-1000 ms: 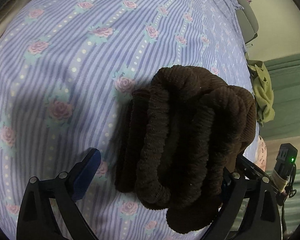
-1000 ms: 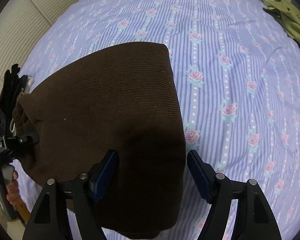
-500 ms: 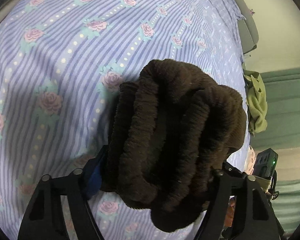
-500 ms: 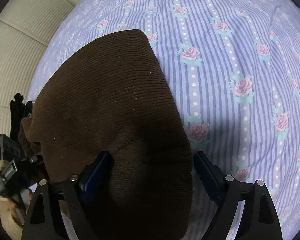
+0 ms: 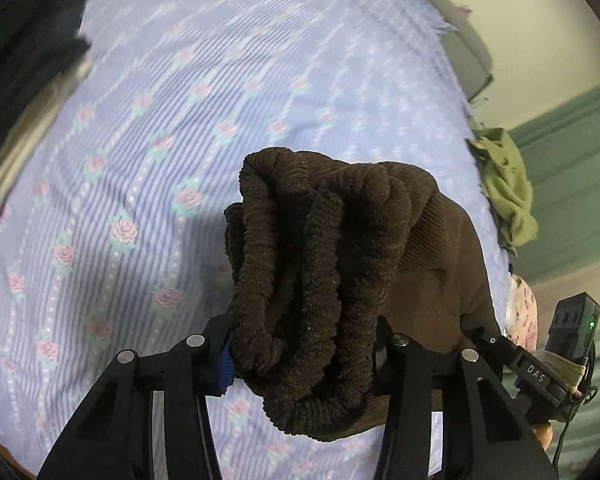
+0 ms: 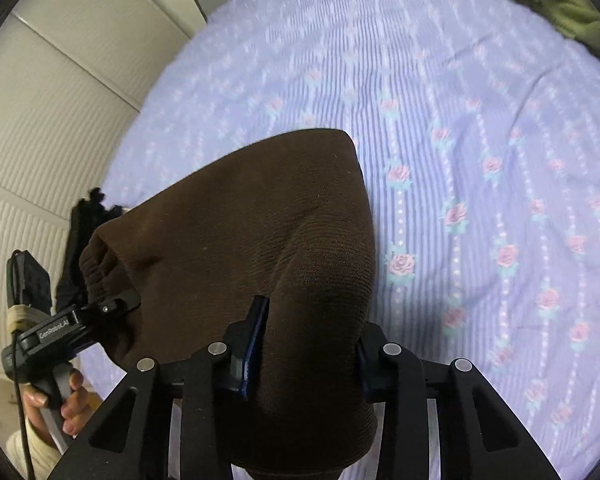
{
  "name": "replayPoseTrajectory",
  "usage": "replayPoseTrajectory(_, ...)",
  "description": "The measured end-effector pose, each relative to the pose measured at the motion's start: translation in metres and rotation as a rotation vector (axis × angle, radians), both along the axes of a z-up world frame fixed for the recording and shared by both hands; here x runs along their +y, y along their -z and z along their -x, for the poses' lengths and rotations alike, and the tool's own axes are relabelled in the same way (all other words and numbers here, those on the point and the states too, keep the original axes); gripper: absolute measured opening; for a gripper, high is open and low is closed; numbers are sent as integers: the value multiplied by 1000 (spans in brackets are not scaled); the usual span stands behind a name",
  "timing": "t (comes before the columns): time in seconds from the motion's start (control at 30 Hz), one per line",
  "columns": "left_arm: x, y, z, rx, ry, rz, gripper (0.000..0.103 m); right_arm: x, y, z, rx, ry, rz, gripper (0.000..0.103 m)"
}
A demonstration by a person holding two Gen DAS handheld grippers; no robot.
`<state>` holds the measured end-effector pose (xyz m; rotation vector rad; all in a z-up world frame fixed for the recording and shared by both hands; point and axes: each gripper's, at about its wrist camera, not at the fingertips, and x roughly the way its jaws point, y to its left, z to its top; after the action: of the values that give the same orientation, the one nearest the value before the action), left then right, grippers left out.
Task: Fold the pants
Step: 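Carry the bundle with both tools over to the stack of black clothes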
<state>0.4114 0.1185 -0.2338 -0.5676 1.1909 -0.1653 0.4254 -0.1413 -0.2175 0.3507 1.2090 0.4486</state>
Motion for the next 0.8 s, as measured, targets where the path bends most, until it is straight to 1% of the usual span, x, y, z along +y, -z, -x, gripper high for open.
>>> replayPoseTrajectory(0.23, -27, -81, 35, -156, 24, -37, 46, -33, -68, 41, -134, 36, -28, 38)
replayPoseTrajectory(0.37, -35, -118, 56, -230, 5, -46, 46, -47, -111, 64, -229, 26, -25, 38)
replayPoseTrajectory(0.47, -37, -143, 76, -276, -15, -57, 46, -55, -138, 83, -291, 13, -30, 38)
replayPoseTrajectory(0.5, -38, -154, 84, -301, -21, -61, 44, -55, -145, 87, -307, 8, -34, 38)
replayPoseTrajectory(0.57, -40, -170, 97, -331, -34, -72, 44, -55, -161, 98, -344, -10, -43, 38)
replayPoseTrajectory(0.63, -35, -183, 109, -360, -55, -67, 43, -55, -174, 109, -376, -23, -53, 37)
replayPoseTrajectory(0.8, -13, -199, 131, -404, -97, -52, 42, -45, -201, 128, -442, -41, -84, 38)
